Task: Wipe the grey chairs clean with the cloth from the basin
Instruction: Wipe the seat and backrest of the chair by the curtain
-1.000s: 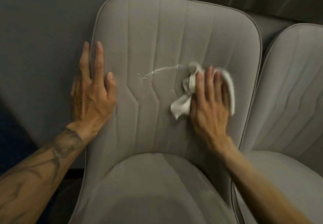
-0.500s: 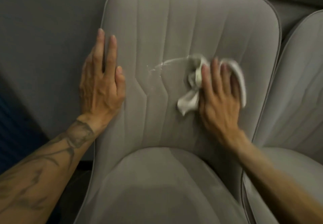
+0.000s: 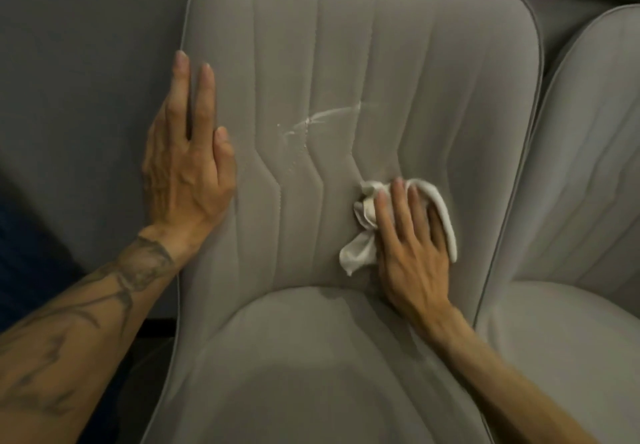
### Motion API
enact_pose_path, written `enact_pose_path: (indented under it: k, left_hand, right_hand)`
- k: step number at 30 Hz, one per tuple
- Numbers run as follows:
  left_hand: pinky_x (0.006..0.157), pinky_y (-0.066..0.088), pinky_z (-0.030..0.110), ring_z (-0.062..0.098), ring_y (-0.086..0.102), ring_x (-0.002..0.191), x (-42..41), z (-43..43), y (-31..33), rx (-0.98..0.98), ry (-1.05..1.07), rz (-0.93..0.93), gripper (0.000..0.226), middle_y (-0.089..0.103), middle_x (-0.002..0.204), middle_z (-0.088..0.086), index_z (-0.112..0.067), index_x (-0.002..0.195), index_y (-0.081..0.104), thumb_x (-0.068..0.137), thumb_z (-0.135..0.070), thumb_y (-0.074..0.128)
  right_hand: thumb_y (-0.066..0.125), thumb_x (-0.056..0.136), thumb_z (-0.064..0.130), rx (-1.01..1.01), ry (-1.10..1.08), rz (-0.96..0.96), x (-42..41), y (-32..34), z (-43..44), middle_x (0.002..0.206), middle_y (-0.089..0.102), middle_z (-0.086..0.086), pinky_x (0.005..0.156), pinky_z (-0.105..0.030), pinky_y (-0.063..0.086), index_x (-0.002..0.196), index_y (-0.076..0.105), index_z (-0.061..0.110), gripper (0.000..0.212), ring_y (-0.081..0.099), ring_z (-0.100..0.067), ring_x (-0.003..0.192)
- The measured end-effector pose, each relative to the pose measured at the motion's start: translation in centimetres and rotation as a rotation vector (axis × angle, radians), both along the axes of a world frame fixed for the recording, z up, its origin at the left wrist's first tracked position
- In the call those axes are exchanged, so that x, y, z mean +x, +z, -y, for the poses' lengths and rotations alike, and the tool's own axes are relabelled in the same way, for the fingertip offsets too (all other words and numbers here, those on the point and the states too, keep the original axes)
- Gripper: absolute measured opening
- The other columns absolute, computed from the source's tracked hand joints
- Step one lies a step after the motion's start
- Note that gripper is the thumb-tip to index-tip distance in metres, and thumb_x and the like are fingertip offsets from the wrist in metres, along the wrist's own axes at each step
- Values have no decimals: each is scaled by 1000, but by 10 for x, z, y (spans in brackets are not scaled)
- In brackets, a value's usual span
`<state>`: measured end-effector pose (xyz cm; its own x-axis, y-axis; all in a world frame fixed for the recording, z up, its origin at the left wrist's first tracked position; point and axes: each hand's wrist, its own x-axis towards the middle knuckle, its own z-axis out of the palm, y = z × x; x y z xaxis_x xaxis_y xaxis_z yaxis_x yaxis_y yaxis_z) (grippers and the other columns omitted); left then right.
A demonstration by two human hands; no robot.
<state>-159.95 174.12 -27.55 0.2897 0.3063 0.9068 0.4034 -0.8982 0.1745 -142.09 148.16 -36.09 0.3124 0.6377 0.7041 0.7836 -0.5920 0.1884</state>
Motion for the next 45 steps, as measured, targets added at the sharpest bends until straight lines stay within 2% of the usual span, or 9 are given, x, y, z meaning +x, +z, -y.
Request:
enact_pose_path:
  k: [5,10,14,19,25,31,38,41,45]
  left_hand:
    - [120,36,46,32,33,154,-1,-2,0,9,-3,1,58,19,173,18,-12,167,21,111,-21,34]
    - [118,39,43,28,34,154,2,-3,-3,33,12,21,57,20,173,16,-13,167,21,112,-23,33]
    - [119,37,38,25,33,155,4,-7,-3,52,17,29,57,21,173,15,-14,167,21,112,-24,31]
    - [118,36,38,25,33,154,4,-8,-5,58,21,26,57,19,174,13,-17,167,19,112,-27,29]
    - [119,38,39,24,31,156,5,-9,-7,55,20,26,58,18,174,13,-17,168,18,111,-26,30]
    - [115,38,41,25,33,154,4,-7,-4,36,22,13,58,18,174,12,-18,168,18,111,-26,32]
    - [117,38,41,24,32,154,2,-7,-4,36,10,26,57,20,173,14,-15,167,20,112,-24,32]
    - [115,40,42,24,35,153,1,-8,-5,46,17,32,58,21,173,13,-16,167,20,111,-25,32]
    - [114,41,41,25,36,152,0,-7,-3,42,25,20,58,20,174,13,-17,167,20,111,-25,32]
  right_hand:
    - [44,109,26,258,-109,113,40,75,-23,174,7,-7,132,-39,1,166,9,19,67,3,-25,162]
    - [65,99,23,78,-51,-31,-2,-39,4,174,2,-9,132,-40,0,166,9,18,87,4,-29,162]
    - [57,102,20,45,-81,-131,-21,-88,4,175,4,-7,132,-36,2,166,9,18,80,6,-27,162]
    - [49,107,26,167,-19,-28,-2,0,-34,174,7,-11,131,-37,-5,166,8,19,72,1,-28,162]
    - [32,112,38,603,-113,111,39,129,-95,170,23,-11,130,-40,1,164,20,18,57,18,-32,159]
    - [54,108,21,132,29,30,-9,28,-50,171,16,-14,130,-40,3,163,14,17,68,11,-33,159]
    - [21,110,37,535,20,70,50,221,-115,165,33,-18,128,-57,18,158,37,13,56,29,-38,156]
    - [30,112,34,452,69,97,17,168,-116,169,26,-13,131,-52,12,162,30,15,54,21,-36,158]
    - [43,109,23,74,147,53,-24,58,-81,172,17,-7,131,-40,2,164,19,17,60,8,-27,161]
